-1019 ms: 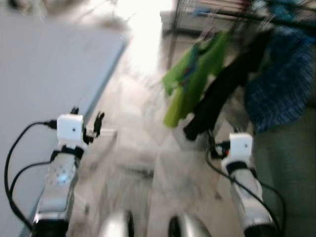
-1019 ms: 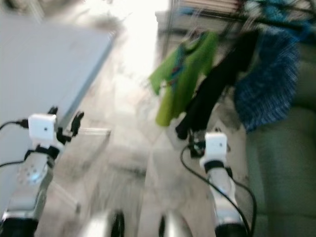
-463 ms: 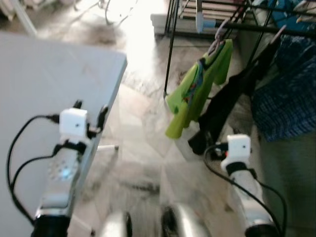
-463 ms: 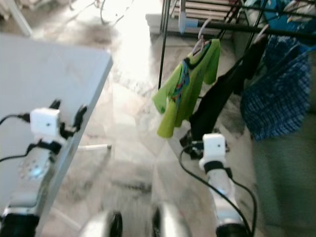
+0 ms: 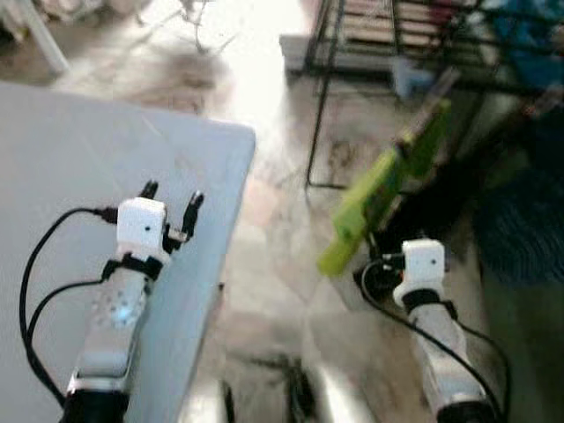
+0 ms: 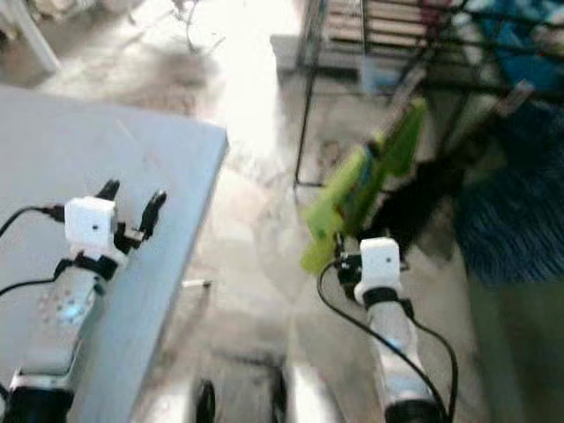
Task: Hang hanger
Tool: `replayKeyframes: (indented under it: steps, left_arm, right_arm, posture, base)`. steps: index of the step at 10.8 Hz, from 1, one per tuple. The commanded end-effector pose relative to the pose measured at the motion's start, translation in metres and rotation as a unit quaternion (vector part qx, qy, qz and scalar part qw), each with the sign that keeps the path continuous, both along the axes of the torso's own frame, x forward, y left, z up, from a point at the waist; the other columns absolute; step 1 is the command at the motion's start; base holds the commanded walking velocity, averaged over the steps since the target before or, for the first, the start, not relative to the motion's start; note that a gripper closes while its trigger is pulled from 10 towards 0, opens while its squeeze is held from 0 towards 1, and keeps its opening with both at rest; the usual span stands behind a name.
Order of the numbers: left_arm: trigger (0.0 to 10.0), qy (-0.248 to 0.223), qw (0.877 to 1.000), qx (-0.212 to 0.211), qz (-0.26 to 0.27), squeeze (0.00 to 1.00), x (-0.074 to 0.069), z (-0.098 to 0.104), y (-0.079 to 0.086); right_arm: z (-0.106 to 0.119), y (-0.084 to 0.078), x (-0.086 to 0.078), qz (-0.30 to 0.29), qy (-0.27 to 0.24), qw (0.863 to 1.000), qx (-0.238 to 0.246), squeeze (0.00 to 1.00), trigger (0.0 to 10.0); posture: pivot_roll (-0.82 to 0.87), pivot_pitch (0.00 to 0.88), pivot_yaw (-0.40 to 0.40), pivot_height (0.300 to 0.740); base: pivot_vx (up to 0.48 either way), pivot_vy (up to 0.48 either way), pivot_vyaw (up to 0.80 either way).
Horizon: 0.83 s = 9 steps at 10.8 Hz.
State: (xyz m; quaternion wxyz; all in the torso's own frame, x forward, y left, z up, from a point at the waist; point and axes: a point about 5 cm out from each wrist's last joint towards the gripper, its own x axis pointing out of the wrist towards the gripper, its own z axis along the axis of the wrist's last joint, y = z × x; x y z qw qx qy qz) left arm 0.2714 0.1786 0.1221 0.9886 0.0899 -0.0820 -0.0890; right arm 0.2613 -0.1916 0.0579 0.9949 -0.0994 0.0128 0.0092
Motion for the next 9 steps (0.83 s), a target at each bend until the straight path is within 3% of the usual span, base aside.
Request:
replayKeyframes:
  steps: [1, 2, 5, 9]
  left_arm:
    - [10.0, -0.002, 1.0, 0.003, -0.018, 0.0, -0.002, 0.0, -0.008]
    - [10.0, -0.001, 1.0, 0.002, -0.019, 0.0, -0.003, 0.0, -0.009]
    - [10.0, 0.002, 1.0, -0.001, -0.02, 0.0, -0.005, -0.001, -0.011]
    - [10.0, 0.004, 1.0, 0.003, -0.022, 0.0, -0.004, -0.002, -0.012]
  right_arm:
    - [0.001, -0.007, -0.002, -0.008, -0.003, 1.0, -0.013, 0.0, 10.0]
    - [0.002, -0.006, -0.002, -0.011, -0.004, 1.0, -0.014, 0.0, 10.0]
    - [0.005, -0.007, 0.001, -0.018, -0.011, 1.0, -0.02, 0.0, 10.0]
    - [0.048, 0.012, 0.015, 0.01, -0.102, 0.994, -0.05, 0.0, 10.0]
  posture:
    - [0.01, 0.204, -0.054, 0.74]
    - [0.01, 0.206, -0.056, 0.74]
    - [0.01, 0.208, -0.058, 0.74]
    - [0.01, 0.211, -0.058, 0.74]
  base:
    - [0.48, 0.0, 0.0]
    - [0.48, 0.0, 0.0]
    - [0.0, 0.0, 0.0]
    - [0.0, 0.0, 0.0]
